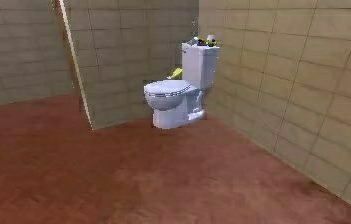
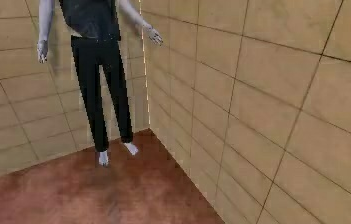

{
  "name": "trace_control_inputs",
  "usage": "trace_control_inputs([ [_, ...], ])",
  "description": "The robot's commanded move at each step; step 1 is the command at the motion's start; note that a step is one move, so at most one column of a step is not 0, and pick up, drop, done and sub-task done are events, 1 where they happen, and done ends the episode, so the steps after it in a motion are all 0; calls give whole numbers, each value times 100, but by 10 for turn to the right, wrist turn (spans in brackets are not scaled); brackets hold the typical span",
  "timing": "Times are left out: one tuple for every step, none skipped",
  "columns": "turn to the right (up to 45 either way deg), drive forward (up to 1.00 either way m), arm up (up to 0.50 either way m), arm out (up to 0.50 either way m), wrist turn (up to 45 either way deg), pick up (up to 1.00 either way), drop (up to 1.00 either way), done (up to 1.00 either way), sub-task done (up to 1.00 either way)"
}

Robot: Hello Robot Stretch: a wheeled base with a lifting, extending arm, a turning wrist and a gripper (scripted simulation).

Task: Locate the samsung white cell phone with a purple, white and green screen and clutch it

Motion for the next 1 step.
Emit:
trace_control_inputs([
  [-390, 0, 0, 0, 0, 0, 0, 0, 0],
])
